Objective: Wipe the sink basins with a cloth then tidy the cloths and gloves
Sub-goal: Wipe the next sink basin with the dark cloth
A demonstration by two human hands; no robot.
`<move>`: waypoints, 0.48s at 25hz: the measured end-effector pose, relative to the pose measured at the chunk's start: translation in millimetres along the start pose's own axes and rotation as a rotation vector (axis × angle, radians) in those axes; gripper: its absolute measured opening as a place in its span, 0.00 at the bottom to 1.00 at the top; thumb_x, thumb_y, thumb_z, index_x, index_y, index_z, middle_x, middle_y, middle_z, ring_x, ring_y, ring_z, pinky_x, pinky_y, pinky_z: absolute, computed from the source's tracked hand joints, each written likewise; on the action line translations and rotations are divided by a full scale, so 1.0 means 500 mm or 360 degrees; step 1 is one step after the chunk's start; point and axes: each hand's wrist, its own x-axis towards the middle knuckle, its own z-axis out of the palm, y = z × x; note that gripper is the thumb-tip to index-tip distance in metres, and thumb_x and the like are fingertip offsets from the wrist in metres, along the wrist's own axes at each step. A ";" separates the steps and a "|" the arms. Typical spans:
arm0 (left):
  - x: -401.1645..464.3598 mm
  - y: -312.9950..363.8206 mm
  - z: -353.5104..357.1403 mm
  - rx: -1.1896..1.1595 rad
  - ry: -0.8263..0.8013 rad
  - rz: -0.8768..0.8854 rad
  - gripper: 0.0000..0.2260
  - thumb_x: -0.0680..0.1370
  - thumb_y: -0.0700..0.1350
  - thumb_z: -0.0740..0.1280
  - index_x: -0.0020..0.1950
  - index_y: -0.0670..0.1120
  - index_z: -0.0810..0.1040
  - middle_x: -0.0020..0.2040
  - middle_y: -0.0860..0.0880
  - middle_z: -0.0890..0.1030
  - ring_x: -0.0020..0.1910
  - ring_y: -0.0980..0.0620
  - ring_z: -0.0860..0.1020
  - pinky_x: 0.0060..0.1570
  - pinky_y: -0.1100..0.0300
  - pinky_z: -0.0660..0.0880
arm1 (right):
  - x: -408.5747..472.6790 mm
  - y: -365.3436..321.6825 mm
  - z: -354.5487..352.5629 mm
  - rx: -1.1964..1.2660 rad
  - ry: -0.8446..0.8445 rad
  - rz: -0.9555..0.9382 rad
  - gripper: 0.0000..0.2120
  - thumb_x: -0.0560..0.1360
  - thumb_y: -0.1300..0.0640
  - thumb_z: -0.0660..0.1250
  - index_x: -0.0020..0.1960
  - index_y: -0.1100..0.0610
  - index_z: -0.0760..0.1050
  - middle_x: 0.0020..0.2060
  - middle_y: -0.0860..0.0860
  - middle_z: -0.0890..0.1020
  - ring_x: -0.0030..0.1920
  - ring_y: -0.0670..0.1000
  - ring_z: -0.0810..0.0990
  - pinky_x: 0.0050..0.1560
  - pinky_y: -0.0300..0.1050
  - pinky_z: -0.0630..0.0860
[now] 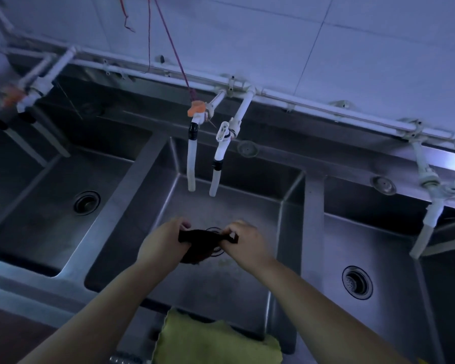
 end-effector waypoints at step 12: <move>0.207 -0.267 0.025 0.0179 -0.0453 0.0087 0.03 0.74 0.40 0.64 0.45 0.48 0.73 0.44 0.49 0.79 0.38 0.49 0.76 0.31 0.59 0.68 | 0.149 -0.023 0.261 -0.0008 0.0052 0.0585 0.09 0.72 0.61 0.67 0.48 0.51 0.81 0.42 0.44 0.78 0.41 0.43 0.74 0.35 0.25 0.67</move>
